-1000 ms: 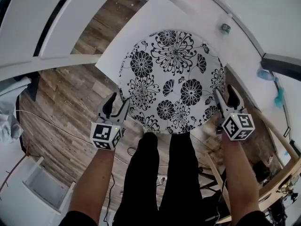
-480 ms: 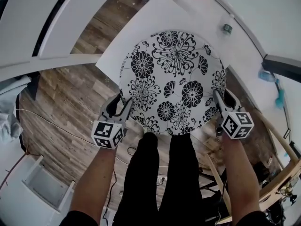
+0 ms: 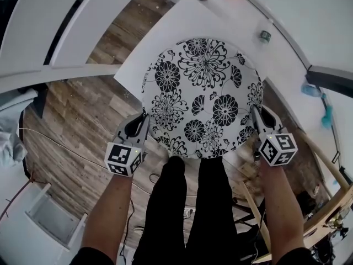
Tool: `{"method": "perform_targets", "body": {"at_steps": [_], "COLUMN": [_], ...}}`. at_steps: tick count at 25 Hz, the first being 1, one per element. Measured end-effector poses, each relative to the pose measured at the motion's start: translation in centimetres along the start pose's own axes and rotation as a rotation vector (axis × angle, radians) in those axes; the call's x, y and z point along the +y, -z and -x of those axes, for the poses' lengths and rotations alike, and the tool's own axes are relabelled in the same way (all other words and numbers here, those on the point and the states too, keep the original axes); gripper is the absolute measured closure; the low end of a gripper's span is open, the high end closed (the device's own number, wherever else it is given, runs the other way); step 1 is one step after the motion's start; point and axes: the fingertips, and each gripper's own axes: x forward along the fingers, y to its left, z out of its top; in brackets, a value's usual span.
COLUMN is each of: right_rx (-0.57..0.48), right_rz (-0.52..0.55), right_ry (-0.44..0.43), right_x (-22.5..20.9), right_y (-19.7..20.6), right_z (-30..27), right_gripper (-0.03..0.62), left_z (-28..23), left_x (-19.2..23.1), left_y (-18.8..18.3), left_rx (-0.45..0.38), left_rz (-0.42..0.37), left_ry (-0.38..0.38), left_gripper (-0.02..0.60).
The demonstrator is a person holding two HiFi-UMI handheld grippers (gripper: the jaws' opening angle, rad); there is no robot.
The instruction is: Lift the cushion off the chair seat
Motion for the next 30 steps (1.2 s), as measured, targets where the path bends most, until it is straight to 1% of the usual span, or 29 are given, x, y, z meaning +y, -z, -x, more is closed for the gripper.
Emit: {"method": "perform_targets", "body": {"at_steps": [3,8,16,23,28,30], "right_rx": [-0.005,-0.013,-0.044,-0.085,-0.1,-0.107], "right_rz": [0.007,0.05,0.056,0.07,0.078,0.076], "right_ry": [-0.001,0.003,-0.005,-0.04,-0.06,-0.064], "right_x": [0.3,0.4,0.1,0.5,0.3,0.6], "right_y": [-0.4,-0.3,-0.1,-0.5,-0.3,-0.7], "right_z": [0.3,0.1,0.0,0.1,0.3,0.3], "right_gripper": [0.537,0.537,0.537,0.537,0.537,0.537], "left_z": [0.2,0.0,0.1,0.7,1.1,1.2], "left_x": [-0.1,-0.3,-0.4,-0.5,-0.7,-0.9], "left_y": [-0.2,0.1,-0.4,-1.4,-1.4,-1.2], "left_rx": [0.004,0.0,-0.023,-0.045,-0.06,-0.052], "left_rz": [-0.007,-0.028,-0.063,-0.098,-0.082,-0.079], "left_ry": [-0.001,0.002,-0.013,-0.047,-0.079,-0.082], "left_gripper": [0.561,0.563,0.563,0.563,0.563,0.563]}}
